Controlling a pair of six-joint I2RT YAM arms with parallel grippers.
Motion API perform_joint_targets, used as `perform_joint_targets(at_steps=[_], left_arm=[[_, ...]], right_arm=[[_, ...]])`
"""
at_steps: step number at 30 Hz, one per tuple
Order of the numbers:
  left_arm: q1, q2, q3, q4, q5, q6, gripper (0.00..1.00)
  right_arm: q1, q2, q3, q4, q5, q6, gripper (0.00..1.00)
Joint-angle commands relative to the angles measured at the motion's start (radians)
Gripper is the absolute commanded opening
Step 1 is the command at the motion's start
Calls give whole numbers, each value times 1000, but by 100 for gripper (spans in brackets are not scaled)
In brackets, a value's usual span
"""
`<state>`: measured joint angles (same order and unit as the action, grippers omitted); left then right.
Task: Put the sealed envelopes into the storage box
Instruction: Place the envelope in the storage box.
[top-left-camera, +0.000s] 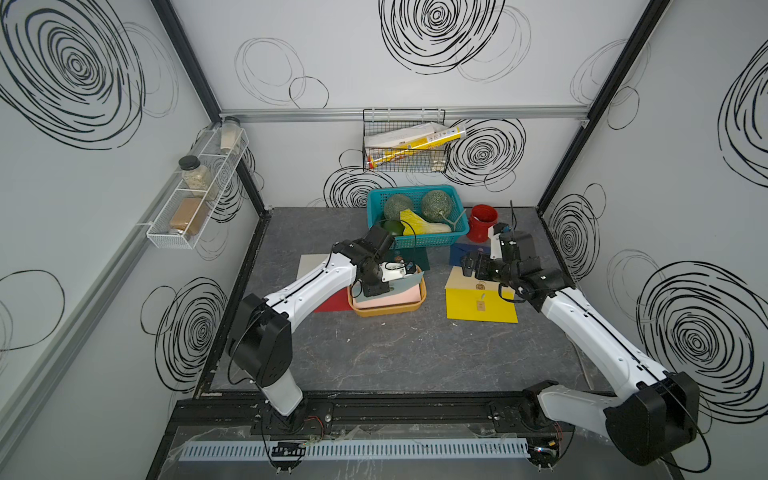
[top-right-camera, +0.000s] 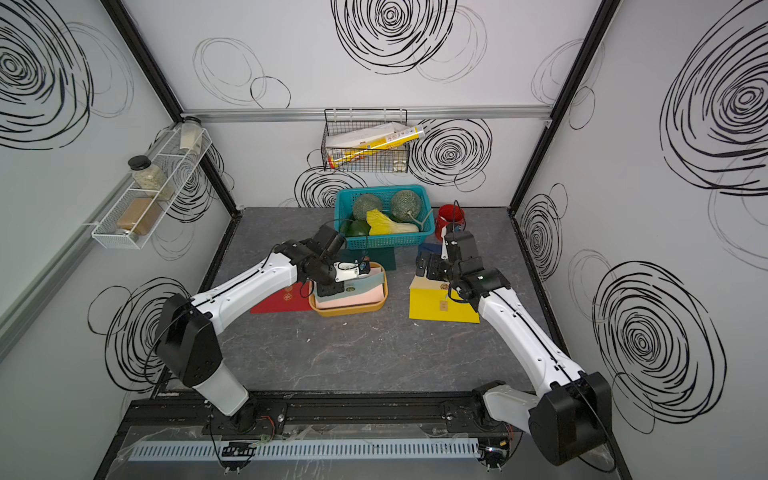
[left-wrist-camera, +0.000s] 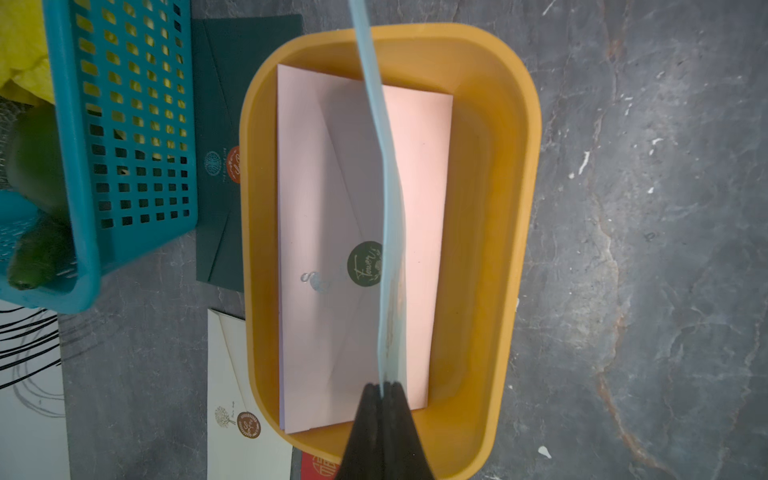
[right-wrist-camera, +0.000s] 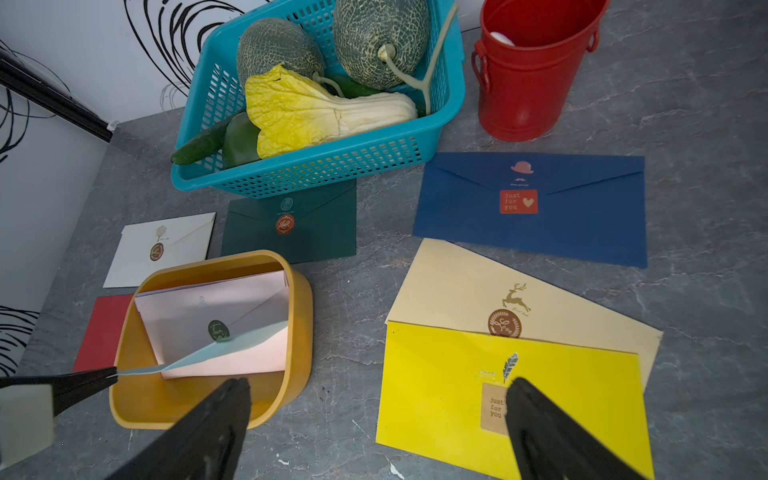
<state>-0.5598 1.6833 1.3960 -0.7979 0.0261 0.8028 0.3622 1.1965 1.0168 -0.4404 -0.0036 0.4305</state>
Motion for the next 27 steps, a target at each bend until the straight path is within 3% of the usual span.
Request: perform_joint_targets(at_steps=[1,4,7,11,20,23,27], left_arm=[[7,-3,34,11,-12,0,0],[13,41,67,-12,-20,0,2],[10,97,90,-12,-73,-21,19],[8,116,80,45,-159,-37,30],[9,123,86,188,-274,-31,34],[15,88,90,264,-301,-92,35],[63,-12,128,349,-219,-311,38]], right_arm=[[-3,9,0,17,-14,-3,100],[-3,16,0,22,-34,5,100],[-2,17,-3,23,-50,10,100],[-2,10,-4,23,-56,4,100],[4,23,9,39,-93,12,100],[12,24,8,42,-98,6,100],[72,54,24,26,-48,-55,100]])
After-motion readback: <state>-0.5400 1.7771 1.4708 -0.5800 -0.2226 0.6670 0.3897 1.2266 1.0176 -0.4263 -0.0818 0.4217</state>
